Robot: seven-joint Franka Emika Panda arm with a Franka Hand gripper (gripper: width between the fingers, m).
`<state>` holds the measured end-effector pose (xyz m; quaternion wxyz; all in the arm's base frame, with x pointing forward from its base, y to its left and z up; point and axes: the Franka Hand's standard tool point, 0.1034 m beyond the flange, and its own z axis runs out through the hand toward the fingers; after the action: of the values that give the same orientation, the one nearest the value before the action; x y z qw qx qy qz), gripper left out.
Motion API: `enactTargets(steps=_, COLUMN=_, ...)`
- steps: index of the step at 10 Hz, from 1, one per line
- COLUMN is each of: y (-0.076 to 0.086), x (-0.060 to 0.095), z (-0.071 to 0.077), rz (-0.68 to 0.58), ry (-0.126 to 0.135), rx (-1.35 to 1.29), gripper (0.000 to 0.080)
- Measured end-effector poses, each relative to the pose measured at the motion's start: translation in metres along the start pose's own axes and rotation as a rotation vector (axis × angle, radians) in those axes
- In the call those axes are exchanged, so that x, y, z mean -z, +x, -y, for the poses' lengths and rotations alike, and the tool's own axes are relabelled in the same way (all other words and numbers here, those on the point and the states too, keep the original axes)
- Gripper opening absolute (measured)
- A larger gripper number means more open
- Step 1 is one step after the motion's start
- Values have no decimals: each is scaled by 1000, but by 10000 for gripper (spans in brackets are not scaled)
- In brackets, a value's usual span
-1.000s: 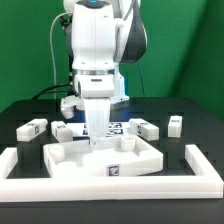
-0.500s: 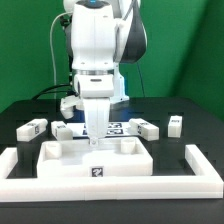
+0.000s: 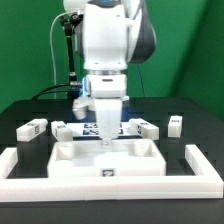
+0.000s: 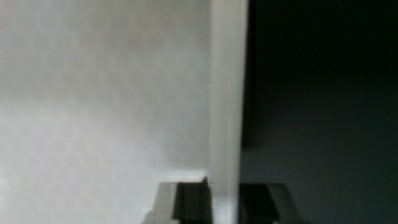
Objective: Assemble desk
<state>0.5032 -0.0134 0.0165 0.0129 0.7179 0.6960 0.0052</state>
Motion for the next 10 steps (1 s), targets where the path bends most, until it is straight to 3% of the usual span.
enactTargets(steps=3, y=48, x=0, z=-31, rz=-30, ry=-51, rx=-47, gripper=57)
enactTargets(steps=5, y=49, x=0, z=-32, rz=-7, ry=-6, rx=-57, gripper=57)
enactTargets(steps=8, y=49, x=0, z=-32, rz=5, ry=-6, rx=-38, gripper=57)
enactTargets(steps=9, y=48, x=0, z=-32, rz=5, ry=-5, rx=-38, gripper=114)
enactTargets(steps=10, y=48, x=0, z=-32, rz=5, ry=-5, rx=-38, gripper=114)
